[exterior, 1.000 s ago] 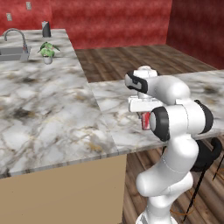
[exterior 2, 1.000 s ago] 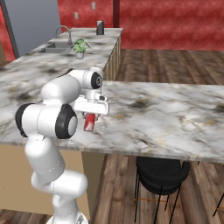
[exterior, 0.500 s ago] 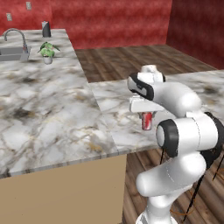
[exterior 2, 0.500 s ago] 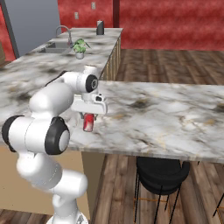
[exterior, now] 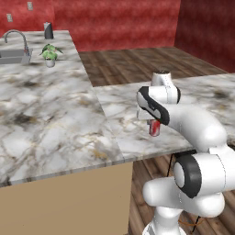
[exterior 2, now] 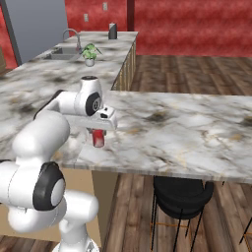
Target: Four empty soda cans are scattered around the kitchen. Gather all the cans and cluster them next to the stove for recycling.
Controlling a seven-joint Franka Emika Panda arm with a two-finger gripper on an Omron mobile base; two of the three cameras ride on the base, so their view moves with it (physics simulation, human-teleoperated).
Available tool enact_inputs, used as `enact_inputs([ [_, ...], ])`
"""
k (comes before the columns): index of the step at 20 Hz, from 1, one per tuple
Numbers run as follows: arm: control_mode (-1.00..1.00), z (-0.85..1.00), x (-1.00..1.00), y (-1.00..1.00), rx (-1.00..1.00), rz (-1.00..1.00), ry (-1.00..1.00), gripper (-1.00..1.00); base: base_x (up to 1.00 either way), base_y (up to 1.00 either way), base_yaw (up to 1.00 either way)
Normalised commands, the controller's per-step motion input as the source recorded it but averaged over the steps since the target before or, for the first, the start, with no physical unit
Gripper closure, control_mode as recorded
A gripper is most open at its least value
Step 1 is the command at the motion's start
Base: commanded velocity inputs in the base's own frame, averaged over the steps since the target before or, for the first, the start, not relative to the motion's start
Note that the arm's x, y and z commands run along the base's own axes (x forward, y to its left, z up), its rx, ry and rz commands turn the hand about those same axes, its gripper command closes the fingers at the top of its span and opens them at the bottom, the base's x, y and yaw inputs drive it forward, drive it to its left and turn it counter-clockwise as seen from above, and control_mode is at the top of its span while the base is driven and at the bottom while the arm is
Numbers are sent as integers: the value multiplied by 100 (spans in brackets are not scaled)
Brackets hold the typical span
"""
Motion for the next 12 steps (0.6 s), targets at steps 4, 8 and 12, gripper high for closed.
enact_inputs([
  [4, -100, 30, 0, 5, -5, -5, -3, 100, 0, 0, 0],
  [8, -100, 33, 0, 3, -4, -4, 0, 100, 0, 0, 0],
  [12, -100, 28, -8, 3, 0, -3, 2, 100, 0, 0, 0],
])
